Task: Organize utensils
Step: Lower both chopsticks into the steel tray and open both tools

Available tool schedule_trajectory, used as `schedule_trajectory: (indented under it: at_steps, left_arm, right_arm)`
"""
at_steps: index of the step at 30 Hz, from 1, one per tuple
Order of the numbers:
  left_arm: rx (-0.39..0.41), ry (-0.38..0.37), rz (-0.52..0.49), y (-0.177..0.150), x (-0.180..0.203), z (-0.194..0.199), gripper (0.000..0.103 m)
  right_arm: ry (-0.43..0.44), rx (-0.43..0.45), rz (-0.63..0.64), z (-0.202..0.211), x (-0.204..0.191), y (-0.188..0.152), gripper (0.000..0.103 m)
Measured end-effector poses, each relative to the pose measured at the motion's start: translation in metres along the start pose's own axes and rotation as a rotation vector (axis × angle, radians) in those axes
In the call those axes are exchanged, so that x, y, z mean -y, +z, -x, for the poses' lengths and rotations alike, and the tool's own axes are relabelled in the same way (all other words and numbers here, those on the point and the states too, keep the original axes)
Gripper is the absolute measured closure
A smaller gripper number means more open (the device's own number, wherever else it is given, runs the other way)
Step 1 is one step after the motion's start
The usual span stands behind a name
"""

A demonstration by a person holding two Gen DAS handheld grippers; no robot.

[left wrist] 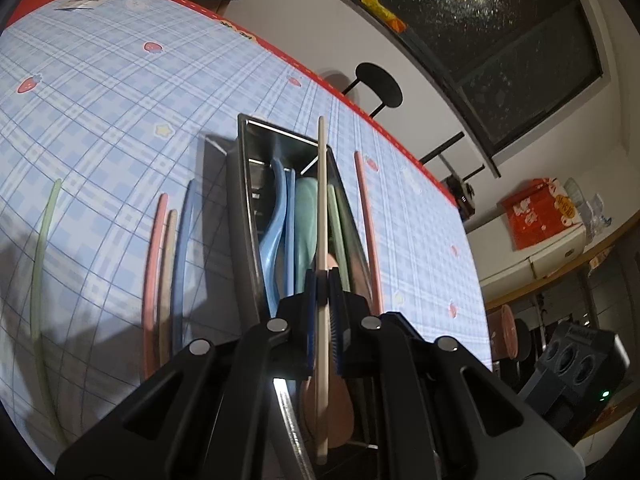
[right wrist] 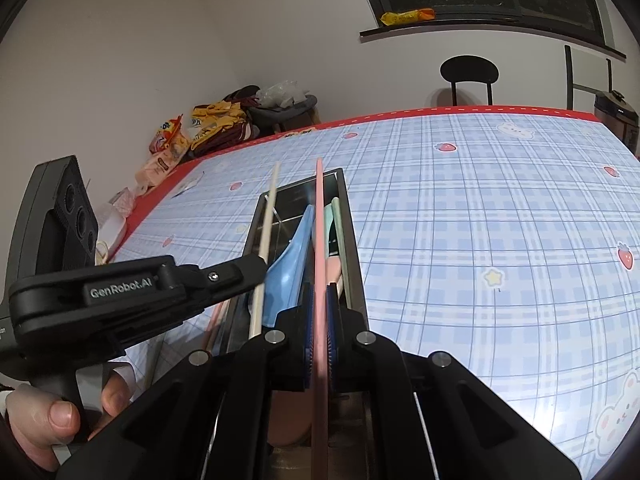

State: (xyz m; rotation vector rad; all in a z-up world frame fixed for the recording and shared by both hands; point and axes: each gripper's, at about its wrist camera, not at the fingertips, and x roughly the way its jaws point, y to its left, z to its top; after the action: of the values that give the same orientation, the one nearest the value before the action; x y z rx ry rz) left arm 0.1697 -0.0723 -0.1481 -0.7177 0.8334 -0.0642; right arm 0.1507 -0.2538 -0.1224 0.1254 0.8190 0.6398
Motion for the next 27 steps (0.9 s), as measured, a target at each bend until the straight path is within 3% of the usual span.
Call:
schedule_trajectory:
  at_steps: [11, 14, 19, 22, 23, 27]
  left_arm:
    - [-0.020, 0.043, -0.040, -0.006, 0.000, 0.001, 0.093]
    - [-0.001, 0.053, -0.067, -0.002, 0.004, 0.008, 0.078]
    - [0.068, 0.061, -0.149, 0.006, 0.012, 0.033, 0.071]
    - [0.134, 0.100, -0.230, 0.013, 0.014, 0.058, 0.055]
    - [0.149, 0.112, -0.247, 0.015, 0.014, 0.064, 0.049]
    - [0.223, 0.173, -0.369, 0.017, 0.006, 0.096, 0.042]
  right_arm:
    - [-0.014, -0.013, 0.006, -0.002, -0.001, -0.001, 0.096]
    - [-0.012, -0.002, 0.002, 0.000, -0.001, 0.000, 0.096]
    - [0.011, 0.048, 0.009, 0.011, -0.004, 0.004, 0.091]
    - [-0.007, 0.078, 0.011, 0.017, -0.005, 0.006, 0.062]
    - [-0.020, 0.092, 0.012, 0.019, -0.005, 0.006, 0.048]
    - [-0.093, 0.147, 0.028, 0.026, -0.009, 0.007, 0.009]
